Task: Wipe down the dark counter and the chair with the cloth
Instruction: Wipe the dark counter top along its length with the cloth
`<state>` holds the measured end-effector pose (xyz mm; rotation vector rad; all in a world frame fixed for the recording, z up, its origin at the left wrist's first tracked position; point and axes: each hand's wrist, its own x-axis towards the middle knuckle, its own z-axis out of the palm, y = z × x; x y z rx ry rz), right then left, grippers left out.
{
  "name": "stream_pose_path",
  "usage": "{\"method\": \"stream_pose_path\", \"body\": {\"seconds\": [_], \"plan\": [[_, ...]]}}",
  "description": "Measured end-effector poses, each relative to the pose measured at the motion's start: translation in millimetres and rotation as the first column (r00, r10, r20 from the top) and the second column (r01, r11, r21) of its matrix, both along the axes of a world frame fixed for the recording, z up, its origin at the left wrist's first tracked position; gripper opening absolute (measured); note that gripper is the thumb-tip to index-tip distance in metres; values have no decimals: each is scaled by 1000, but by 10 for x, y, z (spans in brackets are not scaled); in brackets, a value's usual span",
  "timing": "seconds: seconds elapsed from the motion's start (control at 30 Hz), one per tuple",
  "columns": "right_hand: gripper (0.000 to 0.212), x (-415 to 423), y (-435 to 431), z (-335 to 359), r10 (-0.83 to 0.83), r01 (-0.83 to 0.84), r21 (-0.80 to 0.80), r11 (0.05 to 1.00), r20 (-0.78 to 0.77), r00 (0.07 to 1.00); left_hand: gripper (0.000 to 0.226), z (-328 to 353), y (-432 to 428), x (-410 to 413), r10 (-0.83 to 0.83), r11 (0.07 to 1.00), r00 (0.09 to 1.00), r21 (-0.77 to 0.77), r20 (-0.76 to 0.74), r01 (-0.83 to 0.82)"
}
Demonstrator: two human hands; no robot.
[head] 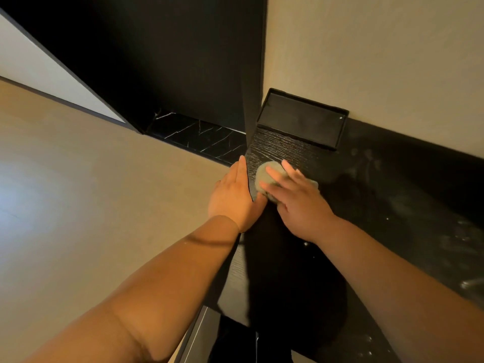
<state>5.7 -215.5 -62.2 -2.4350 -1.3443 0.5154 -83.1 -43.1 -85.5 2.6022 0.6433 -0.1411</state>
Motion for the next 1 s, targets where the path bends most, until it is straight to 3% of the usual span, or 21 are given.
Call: {"method": "stream_pose_path", "body": {"seconds": [0.33,0.47,0.57,0.77,1.0], "plan": [[69,36,291,-69,-13,5,-138,990,-55,998,100,27,-27,-23,-4,1000,1000,28,-14,4],[63,-190,-145,-104,-41,40,-54,998,-16,999,106,36,-21,-69,-18,999,1000,-27,2,18],[62,-328,-446,-140,-42,41,23,999,38,998,99,53,-11,-114,-19,999,1000,-34,0,19],[66,-147,-16,-44,-40,41,-120,992,13,999,91,89,-105,-573,-7,1000,999,-29,-33,6],[67,-461,-35,-30,-104,102,-70,992,-24,994,87,107,-199,-991,3,1000,1000,-10,-20,-3]]}}
